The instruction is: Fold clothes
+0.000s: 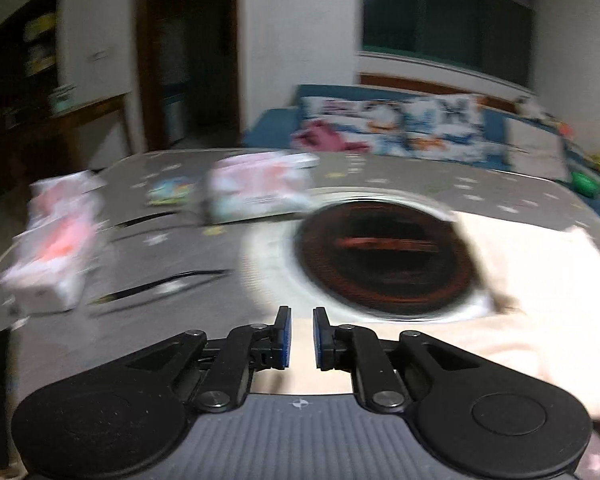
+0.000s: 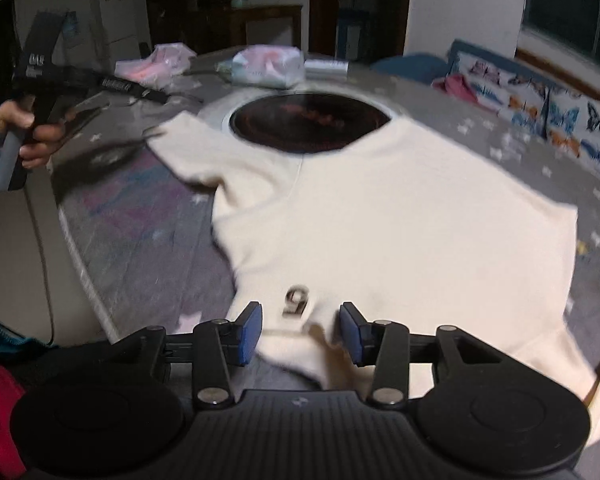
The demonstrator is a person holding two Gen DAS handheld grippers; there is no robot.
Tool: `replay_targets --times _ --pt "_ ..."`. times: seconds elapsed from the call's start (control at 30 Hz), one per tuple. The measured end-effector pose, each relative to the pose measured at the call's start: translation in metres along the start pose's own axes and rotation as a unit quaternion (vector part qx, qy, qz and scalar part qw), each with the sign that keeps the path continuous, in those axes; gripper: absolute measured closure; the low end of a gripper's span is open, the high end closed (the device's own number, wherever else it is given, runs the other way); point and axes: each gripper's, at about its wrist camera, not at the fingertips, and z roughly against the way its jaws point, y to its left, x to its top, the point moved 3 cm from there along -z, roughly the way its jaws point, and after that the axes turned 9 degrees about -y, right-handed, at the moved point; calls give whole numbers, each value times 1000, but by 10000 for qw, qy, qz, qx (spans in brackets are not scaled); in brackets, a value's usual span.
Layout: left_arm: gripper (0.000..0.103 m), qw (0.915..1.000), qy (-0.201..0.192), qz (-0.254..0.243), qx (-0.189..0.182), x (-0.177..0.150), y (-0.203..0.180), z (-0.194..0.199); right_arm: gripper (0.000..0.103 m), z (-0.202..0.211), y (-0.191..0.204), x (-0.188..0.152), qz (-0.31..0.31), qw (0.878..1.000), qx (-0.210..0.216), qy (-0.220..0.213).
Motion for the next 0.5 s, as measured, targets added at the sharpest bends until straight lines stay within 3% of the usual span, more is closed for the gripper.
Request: replay_targets --times 0.17,0.3,0.4,0.5 --pt "88 9930 79 -347 -1130 3 -75 -9 59 16 7 -6 9 9999 106 -84" --pt "88 9804 148 -706 -1831 0 -138 -19 59 30 -7 -9 -265 9990 -226 -295" --pt "88 9707 222 -928 -2205 -4 -179 -27 59 30 -20 -23 -559 9974 -435 -140" --pt "88 9630 308 -1051 -2462 -8 -207 -34 60 39 -21 -30 -550 9979 -328 -135"
